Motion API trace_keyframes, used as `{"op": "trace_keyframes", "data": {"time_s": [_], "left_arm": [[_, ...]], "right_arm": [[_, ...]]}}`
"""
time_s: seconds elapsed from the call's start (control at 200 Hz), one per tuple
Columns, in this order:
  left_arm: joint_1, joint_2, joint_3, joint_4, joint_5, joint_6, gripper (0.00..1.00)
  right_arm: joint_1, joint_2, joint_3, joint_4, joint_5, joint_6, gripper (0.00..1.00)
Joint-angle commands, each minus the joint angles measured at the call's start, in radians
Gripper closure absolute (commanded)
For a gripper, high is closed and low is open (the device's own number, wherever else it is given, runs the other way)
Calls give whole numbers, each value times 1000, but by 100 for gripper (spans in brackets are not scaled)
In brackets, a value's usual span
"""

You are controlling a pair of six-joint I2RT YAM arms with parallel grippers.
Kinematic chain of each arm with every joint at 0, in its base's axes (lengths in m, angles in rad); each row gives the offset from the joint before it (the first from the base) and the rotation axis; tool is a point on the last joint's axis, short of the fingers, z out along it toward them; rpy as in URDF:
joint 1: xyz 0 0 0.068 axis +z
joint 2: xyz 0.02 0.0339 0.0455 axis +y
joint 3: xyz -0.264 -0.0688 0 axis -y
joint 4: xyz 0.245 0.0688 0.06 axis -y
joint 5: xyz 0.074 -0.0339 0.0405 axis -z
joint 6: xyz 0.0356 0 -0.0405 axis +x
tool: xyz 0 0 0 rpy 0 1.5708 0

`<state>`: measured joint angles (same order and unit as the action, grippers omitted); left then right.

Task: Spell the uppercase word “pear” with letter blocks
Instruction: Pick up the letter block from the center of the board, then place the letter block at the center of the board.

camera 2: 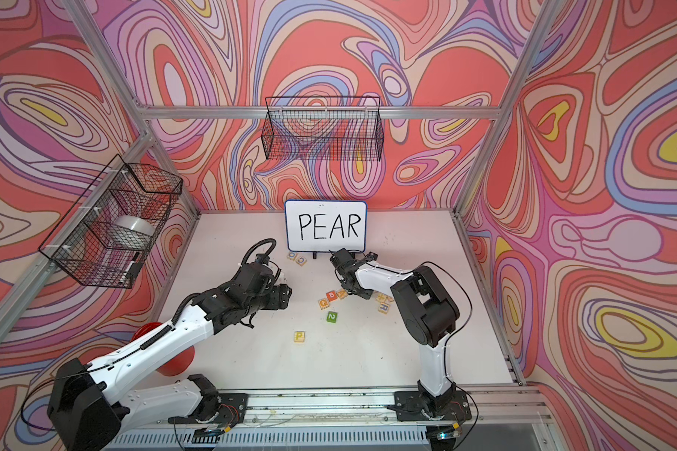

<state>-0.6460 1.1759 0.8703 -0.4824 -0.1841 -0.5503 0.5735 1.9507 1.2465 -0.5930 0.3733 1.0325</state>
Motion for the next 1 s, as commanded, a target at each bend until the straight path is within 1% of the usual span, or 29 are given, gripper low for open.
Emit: {"op": "trace_keyframes", "data": {"time_s": [0.0, 0.125, 0.185, 0.245, 0.306, 0.376, 0.511, 0.581, 0.651, 0.786, 0.997], "left_arm": [[10, 8, 19, -12, -14, -42, 13], [11, 12, 22, -17, -11, -47, 13], [11, 13, 23, -22, -5, -46, 13], [10, 10, 26, -24, 3, -44, 13], [11, 6, 26, -24, 9, -44, 13], [11, -1, 25, -22, 13, -44, 13], [11, -19, 11, -29, -1, -53, 13], [11, -38, 2, -39, -18, -62, 13], [11, -59, -6, -53, -39, -63, 13], [12, -99, 1, -104, -74, -72, 13], [11, -143, -9, -130, -86, -87, 13]], "right_arm": [[-6, 23, -23, -1, -17, -39, 58], [-6, -13, -52, 24, -51, -96, 67], [-6, -46, -71, 28, -53, -141, 69], [-5, -89, -81, 23, -43, -213, 70], [-5, -141, -77, 16, -31, -309, 70], [-3, -217, -62, 15, -56, -447, 71], [15, -313, -49, 25, -215, -717, 71], [44, -324, -45, 13, -279, -812, 71], [82, -307, -38, -9, -302, -858, 72], [164, -263, -40, -14, -360, -899, 73], [287, -190, -34, -49, -438, -973, 72]]}}
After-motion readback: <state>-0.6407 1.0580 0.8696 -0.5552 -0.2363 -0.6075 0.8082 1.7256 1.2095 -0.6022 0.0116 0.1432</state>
